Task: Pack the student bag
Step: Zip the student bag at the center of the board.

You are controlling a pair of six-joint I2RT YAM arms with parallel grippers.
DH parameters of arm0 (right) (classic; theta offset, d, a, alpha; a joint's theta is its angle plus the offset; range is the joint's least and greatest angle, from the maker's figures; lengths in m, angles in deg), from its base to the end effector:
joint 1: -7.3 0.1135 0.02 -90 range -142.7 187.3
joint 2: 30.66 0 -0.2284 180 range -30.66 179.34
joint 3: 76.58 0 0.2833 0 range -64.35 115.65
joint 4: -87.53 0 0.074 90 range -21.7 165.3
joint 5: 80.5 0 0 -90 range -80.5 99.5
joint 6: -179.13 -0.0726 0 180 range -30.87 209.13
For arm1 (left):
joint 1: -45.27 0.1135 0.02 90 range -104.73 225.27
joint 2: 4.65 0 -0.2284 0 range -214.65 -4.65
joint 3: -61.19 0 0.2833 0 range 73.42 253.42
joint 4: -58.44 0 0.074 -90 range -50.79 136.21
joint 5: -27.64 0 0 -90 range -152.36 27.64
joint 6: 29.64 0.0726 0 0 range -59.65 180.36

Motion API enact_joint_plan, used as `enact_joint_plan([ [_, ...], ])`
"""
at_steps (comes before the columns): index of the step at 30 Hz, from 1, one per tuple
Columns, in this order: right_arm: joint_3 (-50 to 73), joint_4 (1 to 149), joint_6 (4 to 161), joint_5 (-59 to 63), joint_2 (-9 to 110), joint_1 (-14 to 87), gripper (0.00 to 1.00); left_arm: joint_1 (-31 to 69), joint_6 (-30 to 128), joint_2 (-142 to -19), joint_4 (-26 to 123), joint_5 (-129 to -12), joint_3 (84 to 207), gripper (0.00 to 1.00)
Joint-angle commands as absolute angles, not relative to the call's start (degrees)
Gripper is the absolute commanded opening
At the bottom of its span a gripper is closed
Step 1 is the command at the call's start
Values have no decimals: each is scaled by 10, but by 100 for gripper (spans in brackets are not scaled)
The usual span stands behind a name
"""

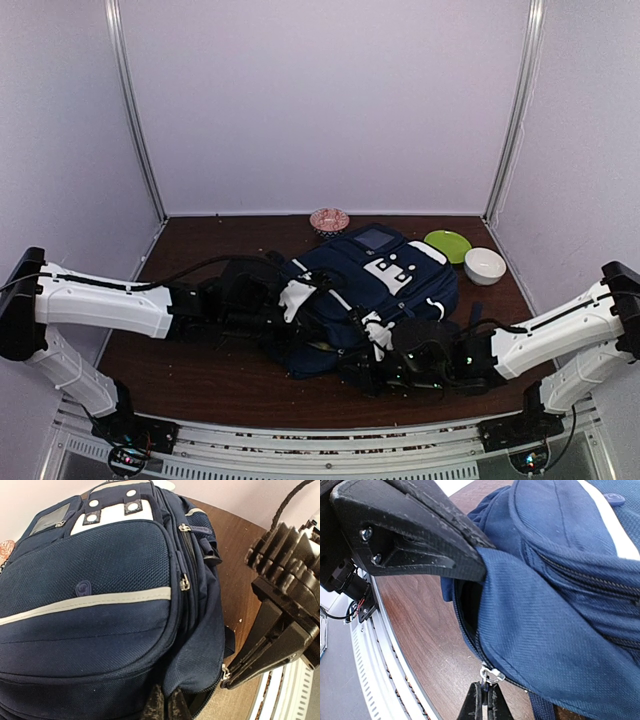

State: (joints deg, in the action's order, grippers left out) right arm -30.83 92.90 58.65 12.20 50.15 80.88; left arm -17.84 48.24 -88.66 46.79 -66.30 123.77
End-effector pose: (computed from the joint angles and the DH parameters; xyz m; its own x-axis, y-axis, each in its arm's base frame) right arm 0.1002 0.3278 0.1037 -0.6008 -0.2463 -0.7605 -0.7448 0.5182 0.4205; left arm 0.1686 -0.3435 0.1572 -0.4336 0.3920 -0.8114 0.8436 0.4932 -0.2126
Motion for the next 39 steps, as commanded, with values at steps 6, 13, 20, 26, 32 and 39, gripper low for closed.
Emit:
enact_joint_plan([
  [6, -280, 954, 585, 98, 511, 832, 0, -185, 453, -862, 549, -659, 1240, 0],
  [13, -289, 952, 582, 106, 503, 834, 0, -185, 451, -855, 546, -650, 1231, 0],
  [20, -290, 943, 582, 108, 502, 834, 0, -188, 451, -845, 540, -653, 1227, 30],
  [26, -292, 941, 584, 104, 505, 834, 0, -200, 450, -833, 529, -631, 1223, 52],
  [32, -279, 930, 588, 76, 503, 836, 8, -210, 417, -783, 550, -582, 1170, 62],
  [39, -238, 890, 600, 13, 491, 839, 34, -216, 387, -724, 562, -519, 1111, 66],
])
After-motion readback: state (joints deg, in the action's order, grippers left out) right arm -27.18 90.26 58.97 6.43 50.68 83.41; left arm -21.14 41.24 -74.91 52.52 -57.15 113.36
